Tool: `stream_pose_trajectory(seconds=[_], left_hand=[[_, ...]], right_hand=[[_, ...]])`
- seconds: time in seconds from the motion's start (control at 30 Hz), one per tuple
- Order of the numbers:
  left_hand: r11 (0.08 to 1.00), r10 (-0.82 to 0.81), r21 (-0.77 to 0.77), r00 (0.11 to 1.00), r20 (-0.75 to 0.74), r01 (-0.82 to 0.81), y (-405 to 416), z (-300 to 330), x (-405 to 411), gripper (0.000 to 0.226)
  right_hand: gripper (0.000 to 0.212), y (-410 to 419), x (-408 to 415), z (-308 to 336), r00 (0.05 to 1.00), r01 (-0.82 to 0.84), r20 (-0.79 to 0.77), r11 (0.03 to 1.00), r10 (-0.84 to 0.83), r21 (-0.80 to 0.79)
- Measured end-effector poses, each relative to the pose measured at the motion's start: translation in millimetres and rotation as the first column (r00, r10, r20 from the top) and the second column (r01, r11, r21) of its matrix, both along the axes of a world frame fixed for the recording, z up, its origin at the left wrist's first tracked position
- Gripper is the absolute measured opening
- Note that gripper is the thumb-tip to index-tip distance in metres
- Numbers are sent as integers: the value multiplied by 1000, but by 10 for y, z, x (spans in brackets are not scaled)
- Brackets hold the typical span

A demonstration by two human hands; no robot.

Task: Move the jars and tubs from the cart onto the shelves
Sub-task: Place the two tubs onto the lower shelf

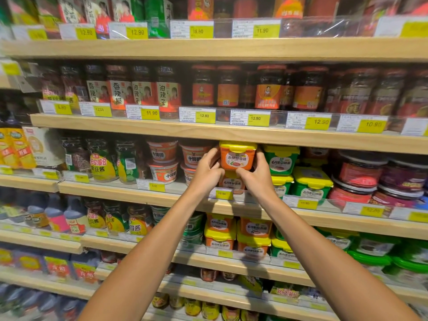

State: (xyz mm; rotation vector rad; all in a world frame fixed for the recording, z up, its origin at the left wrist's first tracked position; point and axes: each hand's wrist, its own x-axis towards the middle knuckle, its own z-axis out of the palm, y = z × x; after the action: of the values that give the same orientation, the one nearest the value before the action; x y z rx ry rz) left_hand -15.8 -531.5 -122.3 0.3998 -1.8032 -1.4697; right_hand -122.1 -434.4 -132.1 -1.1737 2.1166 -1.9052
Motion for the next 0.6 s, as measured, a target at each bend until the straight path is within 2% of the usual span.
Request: stream_pose_trajectory(seconds=[0.17,0.33,0.4,0.53,0.6], left_hand=[[1000,5,-30,998,65,-3,-50,-39,-122,67],[1000,26,-13,998,52,-25,-122,-123,-217,60],[999,43,-20,998,50,-42,-164,-196,-230,57],[993,60,-102,996,64,-53,-184,-419,-216,64],[991,89,-104,993,73,-81,-151,-529,-208,70]], right_hand=[[42,-115,-85,4,998,-28,63,997,23,74],[45,-168,-142,-23,996,-60,75,984,48,167],[52,-141,-129,-56,995,-57,85,987,44,152],[69,-57,25,-289,996,-38,85,993,28,110],[88,-70,33,-455,996,-38,87,995,30,88]])
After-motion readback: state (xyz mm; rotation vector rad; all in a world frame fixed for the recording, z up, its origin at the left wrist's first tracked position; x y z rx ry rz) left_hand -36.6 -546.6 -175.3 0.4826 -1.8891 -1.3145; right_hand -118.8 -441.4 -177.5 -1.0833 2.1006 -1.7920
